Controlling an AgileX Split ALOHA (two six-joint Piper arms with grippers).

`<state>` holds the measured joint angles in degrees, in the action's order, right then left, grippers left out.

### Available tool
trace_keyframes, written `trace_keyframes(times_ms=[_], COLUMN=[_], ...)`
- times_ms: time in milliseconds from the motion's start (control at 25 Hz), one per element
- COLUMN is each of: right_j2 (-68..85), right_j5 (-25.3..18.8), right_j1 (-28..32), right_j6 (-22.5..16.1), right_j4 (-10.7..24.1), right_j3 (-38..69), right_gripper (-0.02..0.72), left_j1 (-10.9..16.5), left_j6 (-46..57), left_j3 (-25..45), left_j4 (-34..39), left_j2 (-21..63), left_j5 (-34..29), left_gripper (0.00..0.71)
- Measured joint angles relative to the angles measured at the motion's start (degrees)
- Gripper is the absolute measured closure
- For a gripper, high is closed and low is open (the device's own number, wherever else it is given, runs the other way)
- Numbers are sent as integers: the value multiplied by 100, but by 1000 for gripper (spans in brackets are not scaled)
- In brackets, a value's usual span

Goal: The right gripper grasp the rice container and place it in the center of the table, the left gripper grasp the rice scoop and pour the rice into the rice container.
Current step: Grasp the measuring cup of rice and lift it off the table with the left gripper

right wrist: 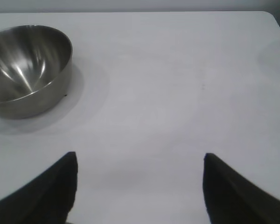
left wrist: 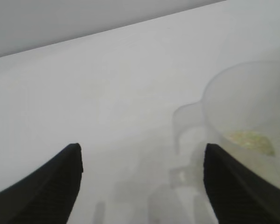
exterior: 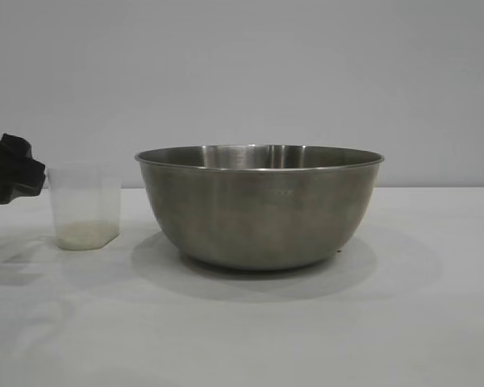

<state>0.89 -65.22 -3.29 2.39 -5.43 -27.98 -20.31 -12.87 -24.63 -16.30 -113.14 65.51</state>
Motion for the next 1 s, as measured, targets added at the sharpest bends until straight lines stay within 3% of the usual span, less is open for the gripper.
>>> trace_keyframes(times_ms=[520,680,760,880,1000], right_j2=[0,0,0,0,0], right_j5=[0,0,0,0,0], right_j1=[0,0,0,0,0], right_j6=[0,0,0,0,0], right_j4=[0,0,0,0,0], right_j3=[0,0,0,0,0], right_gripper=[225,225,225,225,225], left_j1=[0,0,0,0,0], left_j6=[0,0,0,0,0], left_j3=[-226,-326,-360,-397,-402], left_j4=[57,29,-7,-38,-42], left_j2=[-389,-389,-389,-389,-389], left_j5=[11,1,1,1,1], left_gripper=[205,430,490,480,363])
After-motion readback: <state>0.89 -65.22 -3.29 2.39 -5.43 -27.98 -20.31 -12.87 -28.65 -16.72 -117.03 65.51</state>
